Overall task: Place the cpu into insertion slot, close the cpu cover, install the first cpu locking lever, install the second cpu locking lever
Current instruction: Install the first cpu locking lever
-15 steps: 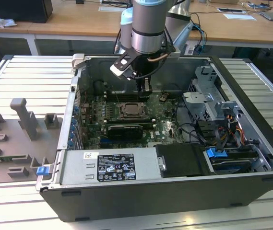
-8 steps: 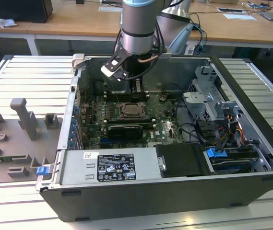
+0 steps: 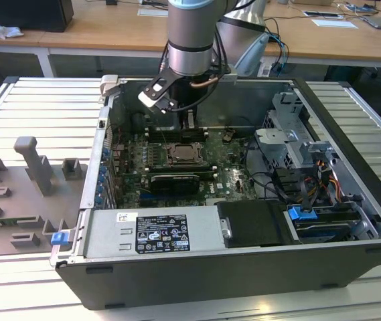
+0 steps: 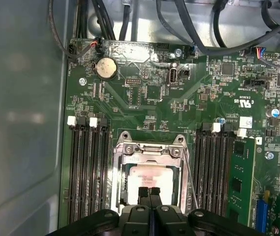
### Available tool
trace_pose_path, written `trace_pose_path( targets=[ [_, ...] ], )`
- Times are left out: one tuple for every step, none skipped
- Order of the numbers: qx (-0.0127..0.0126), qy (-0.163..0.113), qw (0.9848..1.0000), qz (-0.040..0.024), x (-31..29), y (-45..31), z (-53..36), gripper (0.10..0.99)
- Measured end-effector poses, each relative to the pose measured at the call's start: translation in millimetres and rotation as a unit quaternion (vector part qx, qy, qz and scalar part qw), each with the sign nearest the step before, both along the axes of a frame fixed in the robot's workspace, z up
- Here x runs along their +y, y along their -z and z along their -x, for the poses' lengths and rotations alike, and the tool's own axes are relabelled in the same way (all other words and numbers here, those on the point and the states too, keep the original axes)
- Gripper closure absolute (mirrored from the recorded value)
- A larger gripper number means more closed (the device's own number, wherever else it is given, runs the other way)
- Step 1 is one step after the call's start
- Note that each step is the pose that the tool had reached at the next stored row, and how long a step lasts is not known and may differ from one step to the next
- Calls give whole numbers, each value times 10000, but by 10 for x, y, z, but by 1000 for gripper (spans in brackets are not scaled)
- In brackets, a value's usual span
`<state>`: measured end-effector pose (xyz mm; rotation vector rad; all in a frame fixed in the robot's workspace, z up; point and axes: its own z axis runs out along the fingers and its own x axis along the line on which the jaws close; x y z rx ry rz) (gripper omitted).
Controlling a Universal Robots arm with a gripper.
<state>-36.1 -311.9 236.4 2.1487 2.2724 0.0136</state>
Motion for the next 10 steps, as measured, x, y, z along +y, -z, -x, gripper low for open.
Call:
trace_pose_path(
  targets=[
    [0,0,10000,0,0,-4,1,980],
    [0,1,10000,0,0,-14,0,980],
    [0,1,10000,0,0,-24,0,980],
    [0,0,10000,0,0,-38,0,980],
    [0,0,10000,0,0,-47,0,980],
    [0,1,10000,0,0,-58,0,980],
    [0,1,10000,0,0,-75,0,980],
    [0,0,10000,0,1,-107,0,980],
    [0,0,10000,0,1,-157,0,980],
    [0,0,10000,1,2,-200,0,980]
  ],
)
